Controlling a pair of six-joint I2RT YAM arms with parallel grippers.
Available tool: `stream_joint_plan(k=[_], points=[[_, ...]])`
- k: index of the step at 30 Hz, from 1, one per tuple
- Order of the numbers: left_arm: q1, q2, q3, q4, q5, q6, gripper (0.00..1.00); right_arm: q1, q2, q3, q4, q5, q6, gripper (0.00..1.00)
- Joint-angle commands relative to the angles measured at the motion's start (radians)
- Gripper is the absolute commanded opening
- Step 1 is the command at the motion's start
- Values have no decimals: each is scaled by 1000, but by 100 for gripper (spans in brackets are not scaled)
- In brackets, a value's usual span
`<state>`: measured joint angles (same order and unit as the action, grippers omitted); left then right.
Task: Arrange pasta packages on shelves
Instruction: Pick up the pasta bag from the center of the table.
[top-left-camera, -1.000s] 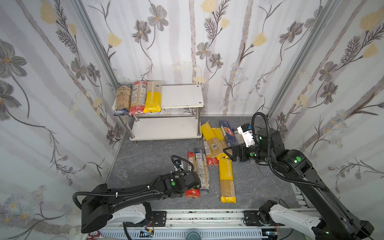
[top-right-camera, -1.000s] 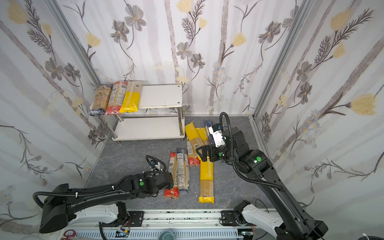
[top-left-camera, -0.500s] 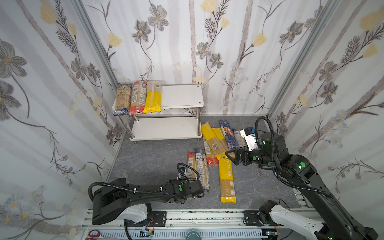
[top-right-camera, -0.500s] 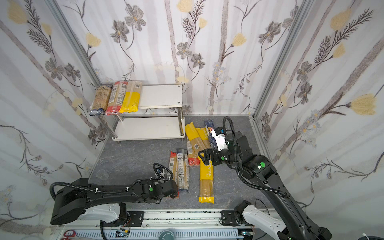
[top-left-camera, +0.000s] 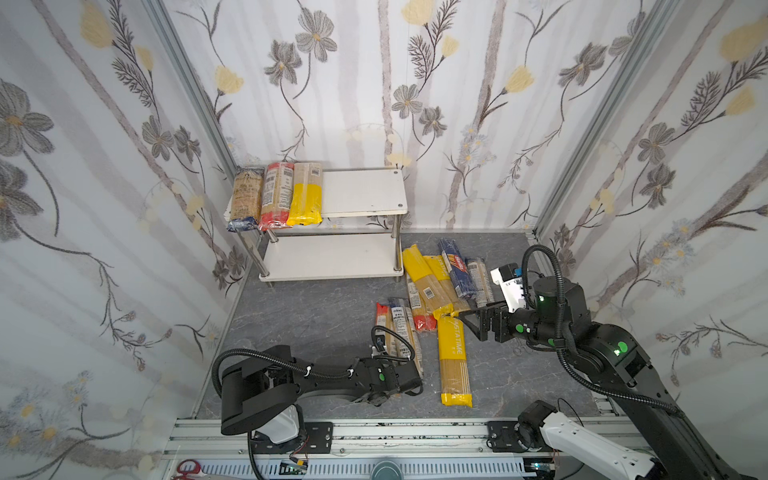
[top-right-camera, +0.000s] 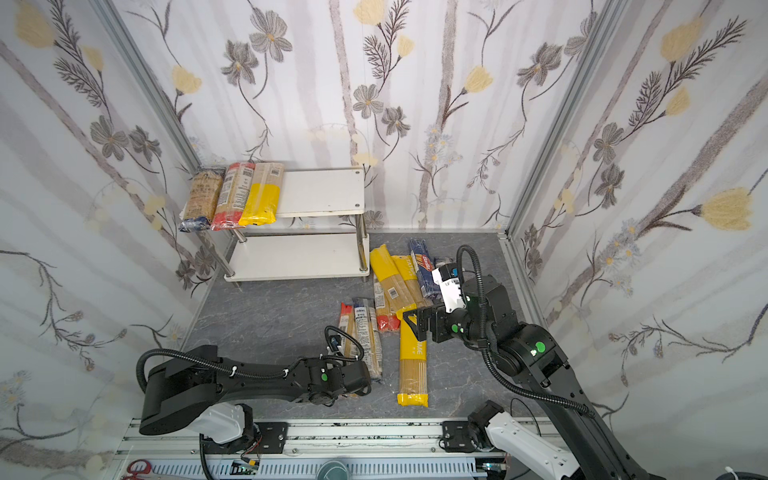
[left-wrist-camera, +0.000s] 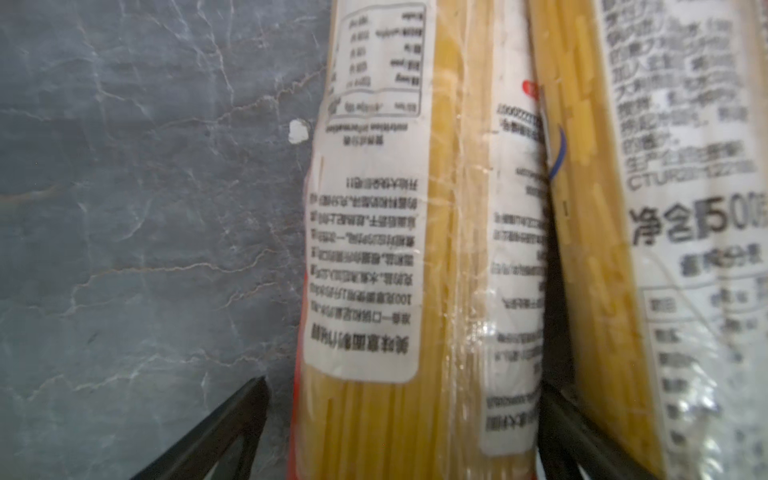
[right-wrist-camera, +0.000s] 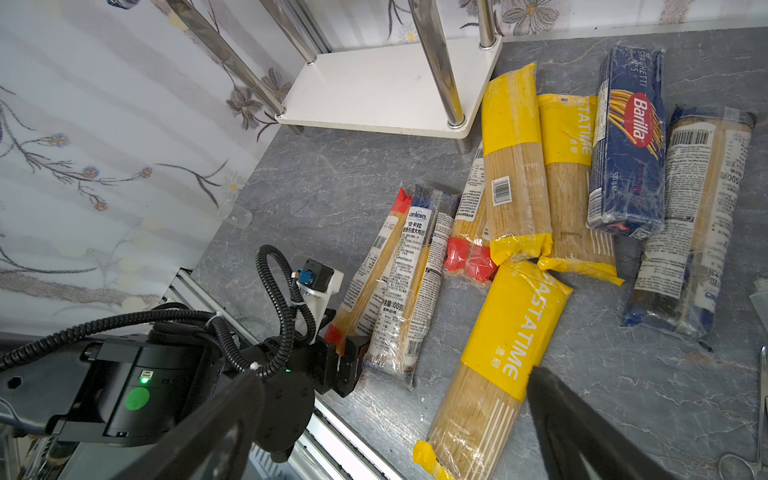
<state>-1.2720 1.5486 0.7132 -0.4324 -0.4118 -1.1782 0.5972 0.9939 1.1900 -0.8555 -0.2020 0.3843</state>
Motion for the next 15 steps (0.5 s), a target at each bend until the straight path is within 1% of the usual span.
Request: stream_joint_plan(k=[1, 6, 8, 13, 15], points=[[10, 32, -25, 10, 57, -26, 100, 0, -9, -7, 6, 18, 8, 100], [34, 25, -63, 34, 80, -26, 99, 0, -14, -6, 5, 16, 7, 100], [40, 15, -80, 38, 91, -23, 94, 0, -12, -1, 7, 15, 8, 100], [45, -55, -125, 40, 110, -20, 67, 0, -11, 0, 14, 9, 8, 100], [50, -96, -144, 40, 117, -17, 53, 1, -8, -3, 20, 6, 10, 100]])
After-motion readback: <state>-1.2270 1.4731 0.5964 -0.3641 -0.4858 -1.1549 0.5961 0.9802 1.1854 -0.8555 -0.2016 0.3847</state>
